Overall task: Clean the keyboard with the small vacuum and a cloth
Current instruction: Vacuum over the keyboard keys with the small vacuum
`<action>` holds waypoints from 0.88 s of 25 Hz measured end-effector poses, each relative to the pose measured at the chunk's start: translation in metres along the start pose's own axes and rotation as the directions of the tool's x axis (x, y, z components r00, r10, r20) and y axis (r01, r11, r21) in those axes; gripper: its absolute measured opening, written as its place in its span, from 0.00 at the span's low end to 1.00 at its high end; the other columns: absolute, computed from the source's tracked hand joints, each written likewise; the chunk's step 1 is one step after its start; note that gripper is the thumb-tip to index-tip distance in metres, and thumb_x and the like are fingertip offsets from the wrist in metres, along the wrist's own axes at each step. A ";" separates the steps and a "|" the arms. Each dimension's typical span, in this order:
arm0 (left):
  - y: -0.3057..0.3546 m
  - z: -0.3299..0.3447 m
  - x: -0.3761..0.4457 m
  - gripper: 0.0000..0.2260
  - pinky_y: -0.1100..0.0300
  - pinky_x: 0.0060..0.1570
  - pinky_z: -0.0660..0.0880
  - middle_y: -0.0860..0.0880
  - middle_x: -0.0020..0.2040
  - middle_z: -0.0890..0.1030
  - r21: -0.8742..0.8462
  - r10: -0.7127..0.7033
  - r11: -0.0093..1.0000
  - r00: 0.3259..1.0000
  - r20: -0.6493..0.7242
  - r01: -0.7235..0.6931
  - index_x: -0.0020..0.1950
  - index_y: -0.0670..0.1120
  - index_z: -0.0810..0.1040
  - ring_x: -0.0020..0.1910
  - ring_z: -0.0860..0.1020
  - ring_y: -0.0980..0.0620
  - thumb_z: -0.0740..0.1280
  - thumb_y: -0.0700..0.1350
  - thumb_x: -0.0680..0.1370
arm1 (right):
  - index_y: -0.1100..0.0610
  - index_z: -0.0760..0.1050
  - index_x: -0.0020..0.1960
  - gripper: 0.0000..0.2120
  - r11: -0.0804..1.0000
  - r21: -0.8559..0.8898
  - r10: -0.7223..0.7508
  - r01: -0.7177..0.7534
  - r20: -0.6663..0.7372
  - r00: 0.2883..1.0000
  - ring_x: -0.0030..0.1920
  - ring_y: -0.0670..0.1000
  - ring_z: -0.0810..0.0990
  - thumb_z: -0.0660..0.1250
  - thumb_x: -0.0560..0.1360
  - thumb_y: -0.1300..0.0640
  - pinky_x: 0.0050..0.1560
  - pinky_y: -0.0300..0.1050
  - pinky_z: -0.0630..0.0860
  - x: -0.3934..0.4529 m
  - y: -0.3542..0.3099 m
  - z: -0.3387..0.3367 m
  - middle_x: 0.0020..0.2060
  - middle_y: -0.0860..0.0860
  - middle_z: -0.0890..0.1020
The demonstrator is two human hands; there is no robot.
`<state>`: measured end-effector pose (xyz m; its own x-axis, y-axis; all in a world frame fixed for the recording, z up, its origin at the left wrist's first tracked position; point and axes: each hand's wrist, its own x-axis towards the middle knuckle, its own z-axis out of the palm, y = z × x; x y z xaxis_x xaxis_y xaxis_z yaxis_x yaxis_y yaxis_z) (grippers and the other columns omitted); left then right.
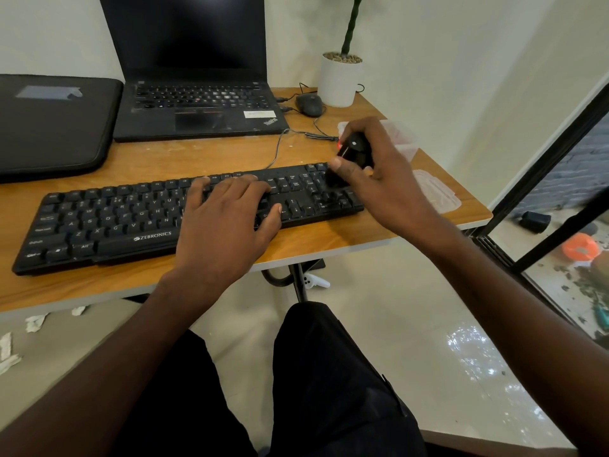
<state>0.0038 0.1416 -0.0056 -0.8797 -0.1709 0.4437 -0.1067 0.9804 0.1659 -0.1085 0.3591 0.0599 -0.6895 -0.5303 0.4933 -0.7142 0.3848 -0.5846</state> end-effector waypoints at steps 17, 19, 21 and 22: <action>0.000 0.001 0.000 0.20 0.39 0.80 0.55 0.50 0.72 0.78 0.002 0.003 1.000 1.000 -0.006 -0.003 0.72 0.53 0.76 0.73 0.75 0.49 0.57 0.61 0.86 | 0.51 0.71 0.66 0.15 0.932 -0.353 0.104 -0.078 0.055 0.993 0.54 0.53 0.78 0.68 0.81 0.51 0.48 0.49 0.73 0.009 -0.005 -0.015 0.55 0.51 0.80; 0.000 0.001 0.000 0.20 0.39 0.80 0.55 0.51 0.72 0.78 0.006 0.005 1.000 1.000 -0.007 -0.005 0.72 0.53 0.76 0.73 0.75 0.49 0.58 0.61 0.86 | 0.51 0.71 0.66 0.15 0.968 -0.248 0.055 -0.043 0.044 0.998 0.54 0.52 0.78 0.68 0.81 0.51 0.47 0.47 0.74 0.004 -0.010 -0.015 0.55 0.49 0.79; -0.001 0.001 0.000 0.20 0.40 0.80 0.55 0.51 0.72 0.78 0.002 0.003 1.000 1.000 -0.006 -0.003 0.72 0.53 0.76 0.73 0.75 0.49 0.58 0.61 0.86 | 0.52 0.71 0.65 0.13 0.998 0.044 0.045 -0.051 0.144 0.989 0.54 0.48 0.81 0.67 0.83 0.52 0.45 0.42 0.80 -0.002 -0.019 -0.009 0.55 0.47 0.78; 0.000 0.001 0.000 0.20 0.40 0.80 0.54 0.51 0.72 0.78 0.001 0.002 1.000 1.000 -0.002 -0.002 0.72 0.53 0.76 0.73 0.75 0.49 0.58 0.61 0.86 | 0.52 0.71 0.65 0.12 0.994 0.087 0.050 -0.070 0.210 0.976 0.55 0.48 0.81 0.67 0.83 0.53 0.44 0.41 0.82 -0.004 -0.019 -0.010 0.55 0.47 0.78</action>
<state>0.0032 0.1414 -0.0067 -0.8788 -0.1692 0.4461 -0.1055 0.9808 0.1643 -0.0937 0.3611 0.0755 -0.6839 -0.6571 0.3170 -0.6510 0.3536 -0.6717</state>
